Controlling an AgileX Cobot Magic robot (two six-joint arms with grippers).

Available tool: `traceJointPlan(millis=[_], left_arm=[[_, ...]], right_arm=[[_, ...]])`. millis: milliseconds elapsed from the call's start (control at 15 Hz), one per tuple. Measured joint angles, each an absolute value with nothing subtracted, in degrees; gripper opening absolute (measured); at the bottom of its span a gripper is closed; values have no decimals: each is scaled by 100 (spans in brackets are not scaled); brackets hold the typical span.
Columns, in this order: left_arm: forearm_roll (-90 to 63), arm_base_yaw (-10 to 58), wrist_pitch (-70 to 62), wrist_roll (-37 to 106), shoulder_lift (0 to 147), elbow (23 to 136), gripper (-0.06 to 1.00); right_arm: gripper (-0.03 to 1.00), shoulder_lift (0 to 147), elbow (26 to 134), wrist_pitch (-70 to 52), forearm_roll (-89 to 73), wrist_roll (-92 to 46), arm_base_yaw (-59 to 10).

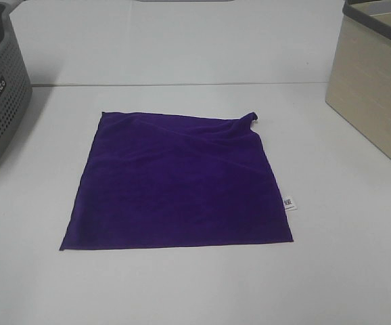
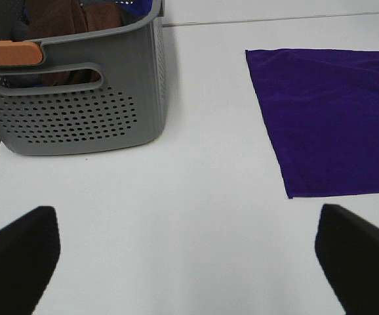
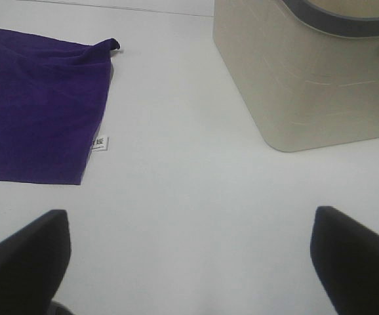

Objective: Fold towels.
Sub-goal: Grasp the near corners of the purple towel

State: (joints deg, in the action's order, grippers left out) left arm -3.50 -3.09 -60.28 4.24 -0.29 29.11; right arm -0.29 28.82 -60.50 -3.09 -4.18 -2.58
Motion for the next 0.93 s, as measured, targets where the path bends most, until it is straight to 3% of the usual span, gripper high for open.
traceJointPlan(millis=[933], left_arm=[[-350, -309, -6028, 424, -29, 2911, 99]], right_arm=[[96, -29, 2882, -6050, -298, -418, -258]])
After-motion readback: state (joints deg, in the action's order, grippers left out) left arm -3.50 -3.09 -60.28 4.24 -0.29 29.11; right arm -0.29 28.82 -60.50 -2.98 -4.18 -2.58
